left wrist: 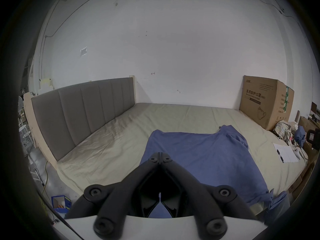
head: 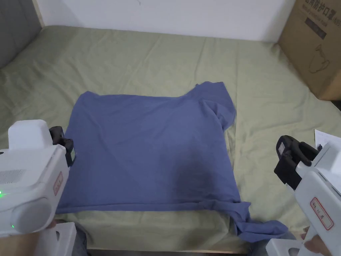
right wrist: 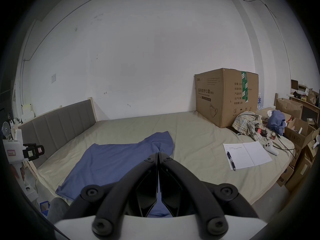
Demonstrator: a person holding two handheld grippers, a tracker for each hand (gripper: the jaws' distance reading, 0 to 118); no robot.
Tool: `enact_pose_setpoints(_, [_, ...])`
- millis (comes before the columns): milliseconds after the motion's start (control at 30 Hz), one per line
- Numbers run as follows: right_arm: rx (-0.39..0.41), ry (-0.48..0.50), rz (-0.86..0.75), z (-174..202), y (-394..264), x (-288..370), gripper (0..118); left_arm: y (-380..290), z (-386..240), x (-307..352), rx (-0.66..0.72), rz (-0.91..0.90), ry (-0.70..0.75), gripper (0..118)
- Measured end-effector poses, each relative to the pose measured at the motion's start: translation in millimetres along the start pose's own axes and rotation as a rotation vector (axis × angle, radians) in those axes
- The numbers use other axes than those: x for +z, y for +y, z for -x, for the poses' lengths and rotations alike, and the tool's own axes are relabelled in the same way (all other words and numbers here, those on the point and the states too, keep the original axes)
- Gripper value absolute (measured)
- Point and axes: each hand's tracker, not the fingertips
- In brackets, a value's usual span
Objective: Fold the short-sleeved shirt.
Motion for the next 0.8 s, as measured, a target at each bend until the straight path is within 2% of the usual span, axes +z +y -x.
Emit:
enact_pose_setpoints(33, [-0.001, 0.001, 0.003, -1.5, -0.3, 0.8, 0, 1.5, 4.5, -0.9, 0.016, 0.005, 0.017, 0])
enact_pose_setpoints(67, [-0.001, 0.002, 0.005, -3.7, -0.6, 1.5, 0, 1.6, 11.0, -3.3, 0.040, 0.013, 0.032, 8])
enact_pose_setpoints(100, [0.002, 0.004, 0.003, -1.1, 0.1, 0.4, 0, 1.9, 19.2, -7.7, 0.063, 0.050, 0.040, 27])
enact_pose_setpoints(200, [-0.003, 0.003, 0.012, -6.0, 0.0, 1.0, 0, -2.4, 43.3, -25.0, 0.113, 0.214, 0.067, 102])
enact_pose_setpoints(233, [-0.004, 0.000, -0.006, -3.2, -0.4, -0.3, 0, -6.9, 50.7, -31.3, 0.118, 0.270, 0.066, 114])
enact_pose_setpoints(267, [-0.004, 0.001, 0.001, -3.7, -1.8, -0.8, 0, -13.1, 57.3, -37.7, 0.119, 0.315, 0.069, 118])
enact_pose_setpoints(400, [0.000, -0.004, 0.051, -11.5, -10.8, -8.9, 0, -44.1, 74.4, -61.7, 0.062, 0.495, 0.074, 118])
enact_pose_setpoints(500, [0.002, -0.009, 0.067, -22.6, -14.6, -11.3, 0, -71.2, 80.8, -81.3, 0.069, 0.621, 0.081, 118])
enact_pose_setpoints(667, [0.034, -0.029, 0.092, -9.1, -19.1, -15.2, 0, -103.0, 75.2, -106.2, 0.058, 0.725, 0.075, 117])
enact_pose_setpoints(733, [0.041, -0.035, 0.102, -9.4, -21.2, -17.3, 0, -106.6, 73.7, -109.4, 0.064, 0.716, 0.069, 101])
enact_pose_setpoints(800, [0.052, -0.047, 0.112, -3.9, -22.8, -18.5, 0, -110.5, 70.9, -114.9, 0.076, 0.731, 0.059, 74])
